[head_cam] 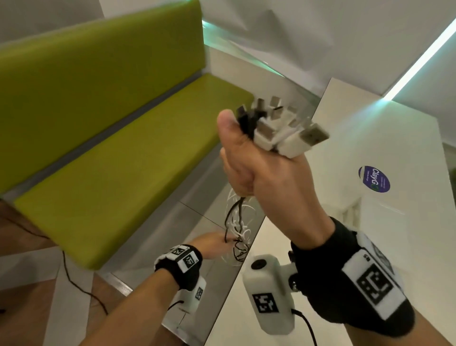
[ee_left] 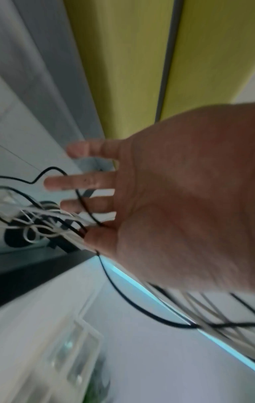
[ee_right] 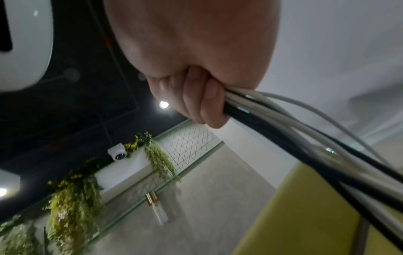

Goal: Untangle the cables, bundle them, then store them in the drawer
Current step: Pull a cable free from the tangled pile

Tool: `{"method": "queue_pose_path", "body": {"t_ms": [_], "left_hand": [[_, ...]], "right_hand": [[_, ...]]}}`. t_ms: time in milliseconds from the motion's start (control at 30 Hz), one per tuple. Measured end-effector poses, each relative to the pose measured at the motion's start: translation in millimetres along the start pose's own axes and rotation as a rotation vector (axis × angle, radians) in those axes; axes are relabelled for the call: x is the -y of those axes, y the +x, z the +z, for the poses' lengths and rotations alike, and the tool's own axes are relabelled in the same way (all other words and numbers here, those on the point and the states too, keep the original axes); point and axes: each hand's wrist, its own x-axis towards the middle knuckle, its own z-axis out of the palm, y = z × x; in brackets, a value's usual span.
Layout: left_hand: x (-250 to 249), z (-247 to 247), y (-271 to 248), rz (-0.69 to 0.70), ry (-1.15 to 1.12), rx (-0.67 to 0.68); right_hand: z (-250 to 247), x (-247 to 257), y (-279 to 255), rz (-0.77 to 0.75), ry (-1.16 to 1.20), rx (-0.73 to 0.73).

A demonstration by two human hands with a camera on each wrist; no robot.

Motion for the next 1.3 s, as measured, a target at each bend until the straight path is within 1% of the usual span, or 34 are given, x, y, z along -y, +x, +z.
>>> {"method": "queue_pose_path", "body": {"t_ms": [67, 133, 167, 200, 267, 333, 367, 400, 467, 500, 533, 567, 600, 633, 700, 733, 767, 800, 833, 867, 900, 933, 1000, 1033, 1100, 1133, 1167, 1200, 1300], "left_hand": [[17, 7, 6, -0.091, 0.115, -0.021], [45, 12, 4, -0.238, 0.223, 0.021], [60, 15, -2, -0.325, 0.24, 0.032], [78, 19, -4, -0.402, 0.259, 0.025], [103, 19, -15, -0.51, 0.282, -0.024], [113, 14, -21, -0.545, 0.203, -0.101], [108, 8, -23, -0.495, 0.125, -0.153], [102, 2, -23, -0.407, -0.013, -0.231], [67, -12, -28, -0.178, -0.313, -0.39], [48, -21, -30, -0.071, -0.389, -0.455], [33, -27, -30, -0.001, -0.414, -0.483], [19, -32, -28, 0.031, -0.444, -0.458], [14, -31, -24, 0.016, -0.463, -0.402], [10, -30, -21, -0.012, -0.556, -0.302], [18, -19, -12, -0.068, -0.695, -0.082], [27, -13, -8, -0.104, -0.684, -0.028], [34, -9, -8, -0.124, -0.641, -0.014], [38, -6, -6, -0.126, -0.622, -0.001], [43, -3, -5, -0.105, -0.532, 0.033], [43, -2, -8, -0.088, -0.377, 0.048], [49, -1, -11, -0.126, -0.241, 0.043], [67, 3, -6, -0.151, -0.173, 0.004], [94, 10, -7, -0.23, -0.117, -0.076], [99, 12, -12, -0.278, -0.127, -0.125], [123, 21, -18, -0.432, -0.083, -0.109], [132, 24, -26, -0.499, -0.01, -0.102], [142, 31, -32, -0.553, -0.002, -0.108], [154, 39, -34, -0.561, -0.024, -0.125], [186, 54, -48, -0.608, 0.095, -0.076]], "right_hand": [[-7, -3, -7, 0.005, -0.018, 0.028], [-11, 1, -10, 0.028, -0.106, 0.041], [-15, 2, -11, 0.016, -0.163, 0.013], [-18, 1, -11, 0.015, -0.169, -0.016], [-21, 0, -7, -0.006, -0.166, -0.089], [-18, 2, -2, -0.04, -0.112, -0.124], [-16, 1, 0, -0.017, -0.078, -0.1], [-14, 0, 2, 0.039, -0.007, -0.075], [-11, -6, 3, 0.108, 0.022, -0.029], [-7, -9, 3, 0.121, -0.012, -0.025], [-4, -12, 2, 0.123, -0.032, -0.01], [-2, -14, 2, 0.129, -0.032, -0.002], [1, -16, 3, 0.136, -0.032, 0.003], [2, -16, 3, 0.141, -0.032, 0.016], [3, -16, 4, 0.142, 0.007, 0.037], [2, -16, 3, 0.137, 0.054, 0.042], [0, -16, 3, 0.143, 0.097, 0.048], [-2, -16, 2, 0.153, 0.121, 0.056], [-4, -16, 1, 0.16, 0.134, 0.064], [-5, -16, 0, 0.16, 0.14, 0.076], [-6, -14, -2, 0.147, 0.14, 0.082], [-7, -11, -3, 0.116, 0.135, 0.079], [-9, -4, -4, 0.026, 0.063, 0.076], [-9, -1, -5, -0.017, -0.002, 0.071], [-9, 2, -5, -0.107, -0.124, 0.07], [-8, 2, -5, -0.139, -0.16, 0.059], [-7, 1, -6, -0.153, -0.17, 0.056], [-7, 0, -7, -0.157, -0.166, 0.053], [-8, 0, -8, -0.139, -0.209, 0.059]]}}
